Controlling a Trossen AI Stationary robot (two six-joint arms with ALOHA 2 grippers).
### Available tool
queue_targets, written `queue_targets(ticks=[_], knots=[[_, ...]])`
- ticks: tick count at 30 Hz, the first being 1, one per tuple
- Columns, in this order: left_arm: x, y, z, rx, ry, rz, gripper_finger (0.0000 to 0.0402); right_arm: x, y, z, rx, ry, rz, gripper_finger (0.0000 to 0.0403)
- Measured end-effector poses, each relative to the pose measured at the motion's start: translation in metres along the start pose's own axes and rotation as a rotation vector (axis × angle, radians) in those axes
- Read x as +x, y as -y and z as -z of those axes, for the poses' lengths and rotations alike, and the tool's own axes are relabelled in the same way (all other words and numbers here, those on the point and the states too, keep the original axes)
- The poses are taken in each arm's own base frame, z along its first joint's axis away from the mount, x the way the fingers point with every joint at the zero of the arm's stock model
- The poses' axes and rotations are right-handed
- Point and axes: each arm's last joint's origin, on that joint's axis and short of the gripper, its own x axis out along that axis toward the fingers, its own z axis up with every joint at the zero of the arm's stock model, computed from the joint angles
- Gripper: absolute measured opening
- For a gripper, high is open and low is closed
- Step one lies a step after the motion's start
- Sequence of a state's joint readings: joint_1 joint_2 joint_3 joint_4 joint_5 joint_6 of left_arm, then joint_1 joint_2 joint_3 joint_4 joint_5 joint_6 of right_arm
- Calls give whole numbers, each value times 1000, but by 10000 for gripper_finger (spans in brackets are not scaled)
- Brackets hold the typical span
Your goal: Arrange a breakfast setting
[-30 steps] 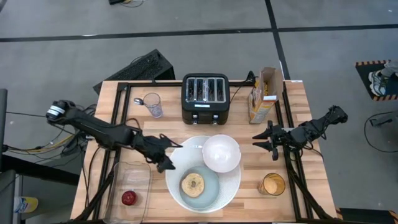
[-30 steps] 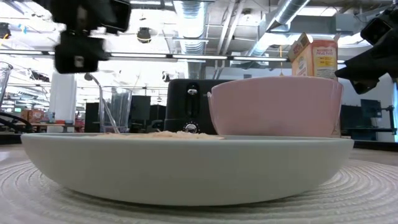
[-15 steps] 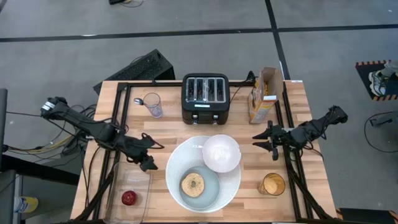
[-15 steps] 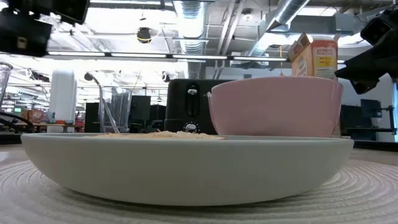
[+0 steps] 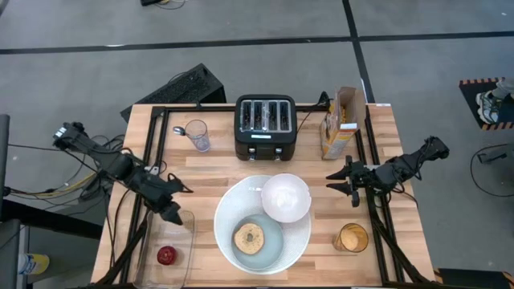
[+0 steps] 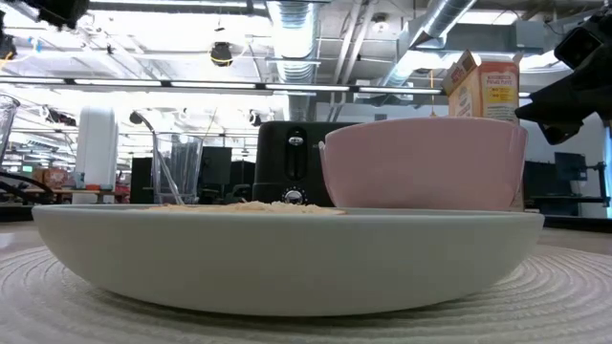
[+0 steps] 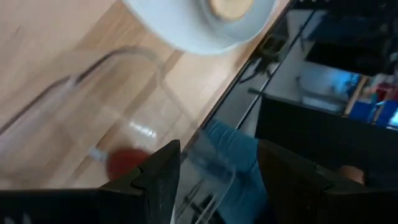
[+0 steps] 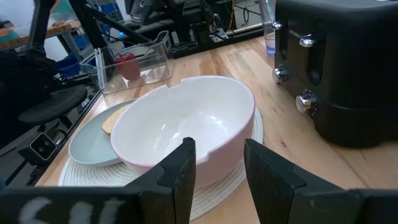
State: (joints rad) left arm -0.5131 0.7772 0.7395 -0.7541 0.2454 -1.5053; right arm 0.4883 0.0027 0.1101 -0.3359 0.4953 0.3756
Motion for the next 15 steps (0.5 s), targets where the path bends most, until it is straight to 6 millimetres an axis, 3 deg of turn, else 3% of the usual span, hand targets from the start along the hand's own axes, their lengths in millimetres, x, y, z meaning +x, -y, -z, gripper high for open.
queue_targets(ticks=[15], knots=[[18,-9,50,-110,-98,-181,199,0,0,0,0,-1,0,159]])
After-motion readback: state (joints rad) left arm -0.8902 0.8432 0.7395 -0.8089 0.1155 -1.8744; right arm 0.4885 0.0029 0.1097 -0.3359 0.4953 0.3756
